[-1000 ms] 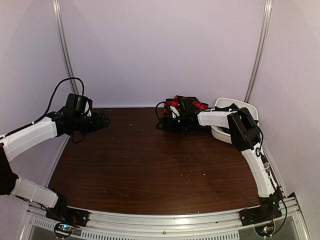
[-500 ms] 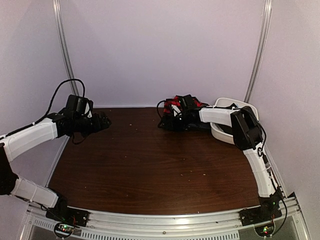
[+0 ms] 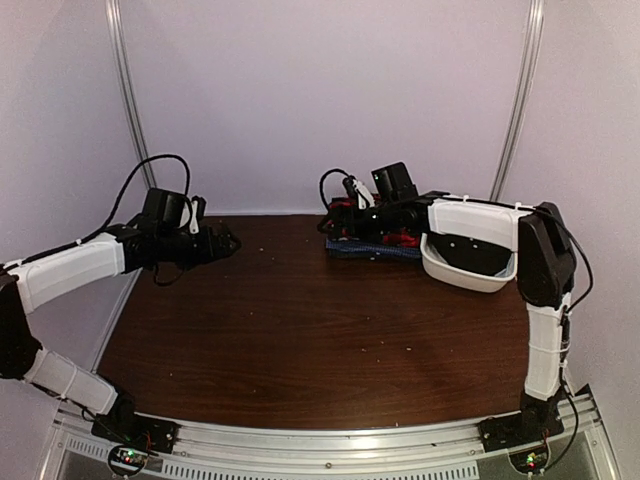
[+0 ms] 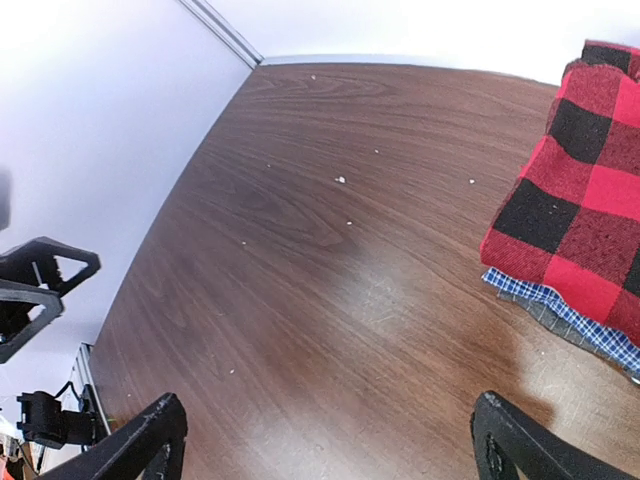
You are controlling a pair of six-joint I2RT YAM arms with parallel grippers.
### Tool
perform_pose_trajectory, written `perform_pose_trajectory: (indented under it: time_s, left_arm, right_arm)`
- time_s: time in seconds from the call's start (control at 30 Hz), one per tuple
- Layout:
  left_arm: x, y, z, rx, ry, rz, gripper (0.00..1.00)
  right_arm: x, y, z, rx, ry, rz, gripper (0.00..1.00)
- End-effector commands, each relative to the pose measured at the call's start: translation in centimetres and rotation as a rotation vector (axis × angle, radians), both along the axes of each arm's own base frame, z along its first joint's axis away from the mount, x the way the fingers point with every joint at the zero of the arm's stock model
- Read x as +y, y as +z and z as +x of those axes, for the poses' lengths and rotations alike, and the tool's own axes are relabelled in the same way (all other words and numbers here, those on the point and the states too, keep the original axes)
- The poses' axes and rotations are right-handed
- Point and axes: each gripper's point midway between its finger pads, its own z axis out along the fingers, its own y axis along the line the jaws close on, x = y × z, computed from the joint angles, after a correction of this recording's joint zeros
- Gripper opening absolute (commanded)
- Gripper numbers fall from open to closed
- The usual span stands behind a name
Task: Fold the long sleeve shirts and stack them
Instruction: Reset both arms
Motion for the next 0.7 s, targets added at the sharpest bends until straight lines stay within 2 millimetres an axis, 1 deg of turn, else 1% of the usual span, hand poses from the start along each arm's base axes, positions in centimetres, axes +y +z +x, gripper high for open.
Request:
perform_pose_trajectory:
  time_s: [0.0, 0.1, 0.27, 0.43, 0.5, 0.53, 0.67]
  left_arm:
    - [-3.4, 3.4, 0.8, -0.124, -0.107, -0.038, 0.98]
    - [-5.2, 3.8, 0.7, -0.145, -0.150, -0.044, 0.98]
    - [-7.9, 4.3, 0.7, -0.174, -0.209, -0.048, 0.98]
    - [-9.8, 4.5, 0.4, -0.198, -0.252, -0.061, 0.98]
    - [-10.1, 4.4, 0.3, -0.204, -0.260, -0.060, 0.98]
    - [-10.3, 4.4, 0.2, -0.207, -0.264, -0.059, 0.98]
    - [-10.1, 4.3, 0.1, -0.223, -0.263, -0.044, 0.98]
  right_arm:
    - [-1.3, 4.4, -1.4, -0.101, -0.058, 0.055, 1.00]
    - [-3.0, 6.3, -2.6, -0.145, -0.106, 0.068, 1.00]
    - [-6.2, 8.8, -4.8, -0.222, -0.201, 0.090, 1.00]
    - [-9.8, 9.2, -7.2, -0.265, -0.293, 0.065, 1.00]
    - [-11.3, 8.9, -8.2, -0.271, -0.328, 0.051, 1.00]
    - [-11.8, 9.4, -8.5, -0.290, -0.342, 0.066, 1.00]
    - [-14.0, 10.3, -10.4, -0.319, -0.392, 0.093, 1.00]
